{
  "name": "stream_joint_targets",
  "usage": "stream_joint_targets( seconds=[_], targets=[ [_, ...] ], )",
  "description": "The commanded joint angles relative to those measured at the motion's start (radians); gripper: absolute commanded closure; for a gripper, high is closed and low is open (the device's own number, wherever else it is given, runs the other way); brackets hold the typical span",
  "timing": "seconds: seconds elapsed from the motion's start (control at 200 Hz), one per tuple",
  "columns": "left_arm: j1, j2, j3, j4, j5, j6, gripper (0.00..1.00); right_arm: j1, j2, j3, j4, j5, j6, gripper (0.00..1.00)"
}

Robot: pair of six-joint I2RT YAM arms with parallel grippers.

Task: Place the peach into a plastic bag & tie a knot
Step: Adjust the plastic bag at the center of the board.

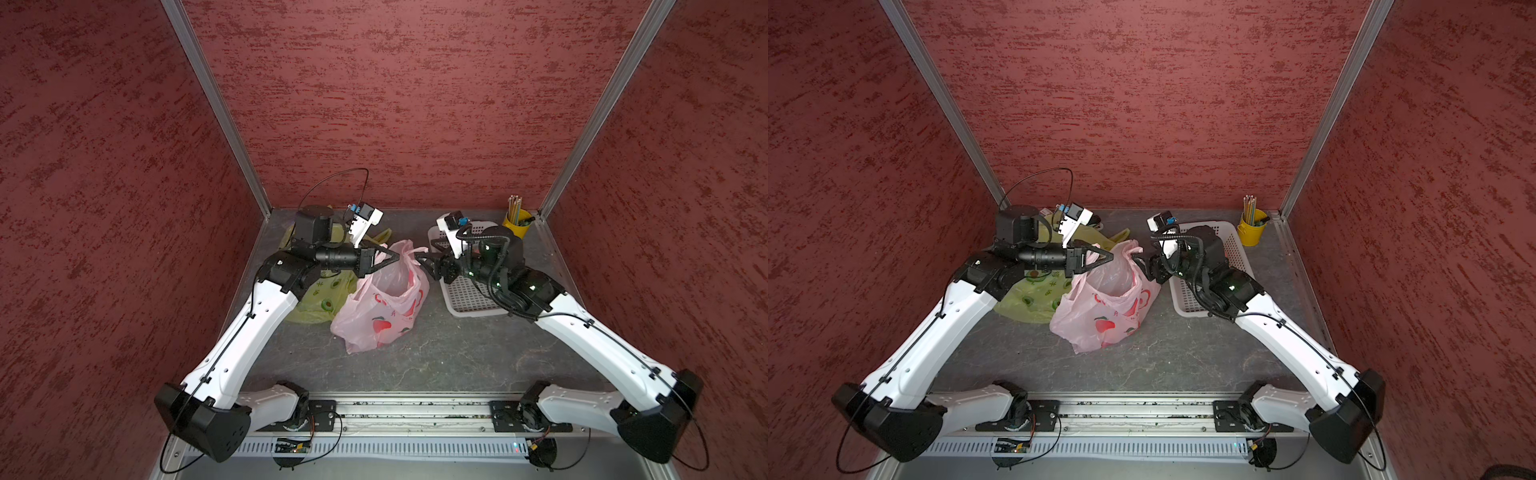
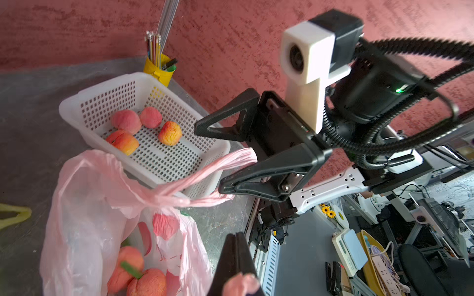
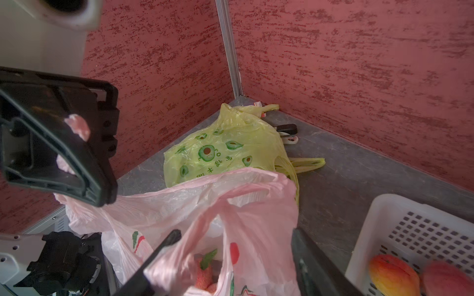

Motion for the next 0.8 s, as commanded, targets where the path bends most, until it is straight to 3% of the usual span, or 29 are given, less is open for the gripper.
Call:
stream_joint_targets(
  seconds=[0.0,0.115,0.265,0.436,0.796],
  targets=[
    [0.035,-0.009,0.038,0.097,0.103,-0.063,1.0,0.001,-0.09,0.052,-0.006,0.112,-0.043,0.24],
    [0.061,0.008,0.063,0.201,0.21,-0.146,1.0,0.001,-0.141,0.074,0.009,0.088,-0.069,0.2],
    [0.064,0.059,0.107,0.326,0.325,-0.254,1.0,0.001,-0.103,0.142,-0.011,-0.161,-0.086,0.19],
    [0.062,0.098,0.108,0.512,0.396,-0.416,1.0,0.005,0.095,0.253,-0.097,-0.461,-0.085,0.17],
    [0.036,0.117,0.075,0.704,0.406,-0.591,1.0,0.061,0.245,0.22,0.222,-0.661,-0.017,0.14]
  ],
)
